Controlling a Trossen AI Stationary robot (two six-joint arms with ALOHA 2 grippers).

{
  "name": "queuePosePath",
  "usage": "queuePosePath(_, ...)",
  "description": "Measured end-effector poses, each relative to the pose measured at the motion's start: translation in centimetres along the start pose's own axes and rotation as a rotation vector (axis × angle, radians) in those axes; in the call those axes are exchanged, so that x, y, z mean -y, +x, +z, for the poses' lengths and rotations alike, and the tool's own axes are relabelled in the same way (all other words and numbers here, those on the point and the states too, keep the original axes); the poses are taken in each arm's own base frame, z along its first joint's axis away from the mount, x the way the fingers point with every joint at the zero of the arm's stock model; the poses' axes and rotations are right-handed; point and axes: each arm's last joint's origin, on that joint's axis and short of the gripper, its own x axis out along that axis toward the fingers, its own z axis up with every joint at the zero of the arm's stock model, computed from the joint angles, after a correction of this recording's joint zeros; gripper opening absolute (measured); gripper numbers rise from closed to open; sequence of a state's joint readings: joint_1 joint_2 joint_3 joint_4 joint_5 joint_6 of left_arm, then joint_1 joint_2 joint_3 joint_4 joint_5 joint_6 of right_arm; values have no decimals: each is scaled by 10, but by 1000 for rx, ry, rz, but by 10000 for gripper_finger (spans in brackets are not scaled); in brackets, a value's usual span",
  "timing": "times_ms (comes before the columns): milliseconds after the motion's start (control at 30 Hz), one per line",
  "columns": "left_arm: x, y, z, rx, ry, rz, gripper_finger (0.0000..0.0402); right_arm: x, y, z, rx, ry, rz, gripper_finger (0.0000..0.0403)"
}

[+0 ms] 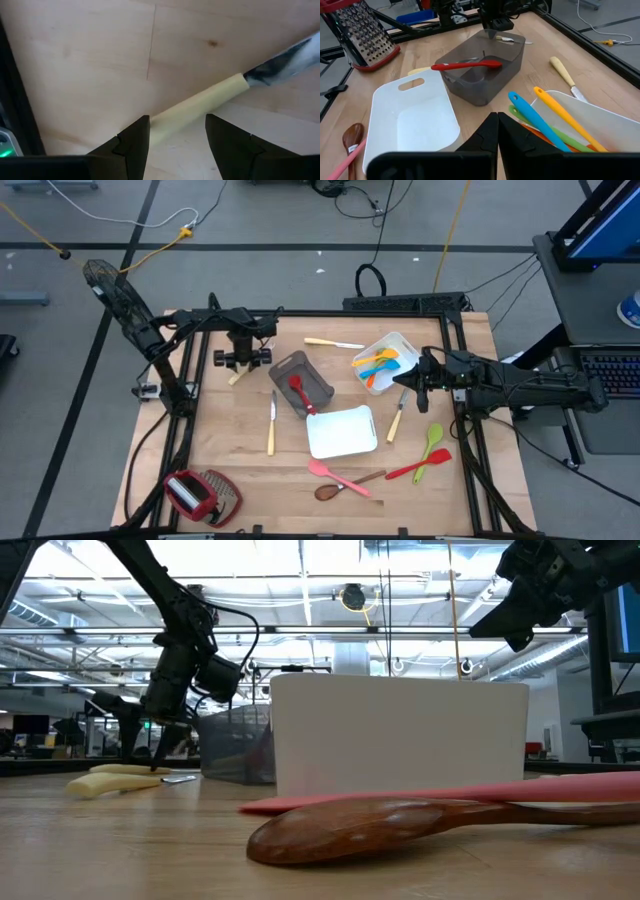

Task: Pick & Place Kitchen Items
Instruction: Put the yellow table knife into the bottom white bin

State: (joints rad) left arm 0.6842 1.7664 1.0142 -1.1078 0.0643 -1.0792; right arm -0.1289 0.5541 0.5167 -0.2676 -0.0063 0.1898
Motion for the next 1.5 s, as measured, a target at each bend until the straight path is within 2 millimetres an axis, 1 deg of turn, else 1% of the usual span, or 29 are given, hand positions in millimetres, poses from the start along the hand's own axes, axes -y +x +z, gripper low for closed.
queuePosePath(133,0,0,1,37,13,11,198,0,0,0,0,0,0,0)
queuePosePath(467,7,0,1,80,53,-38,198,-1,0,0,-5,0,27,0)
queuePosePath(600,11,4,4,73,82,-42,198,-1,0,0,-9,7,49,0)
queuePosePath(767,17,14,6,50,82,-22,198,-1,0,0,-9,8,49,0)
queuePosePath(867,18,15,6,36,75,-30,197,-1,0,0,-9,8,49,0)
queuePosePath(1067,18,14,5,34,131,-37,197,-1,0,0,-9,8,48,0)
queuePosePath(1167,18,14,5,34,127,-36,197,-1,0,0,-9,8,48,0)
queuePosePath(1267,18,14,5,31,72,-34,196,-1,0,0,-9,8,47,0)
queuePosePath(1367,17,14,5,26,31,-34,176,-1,0,0,-8,8,48,0)
queuePosePath(1500,18,14,5,21,26,-39,115,-1,0,0,-8,8,47,0)
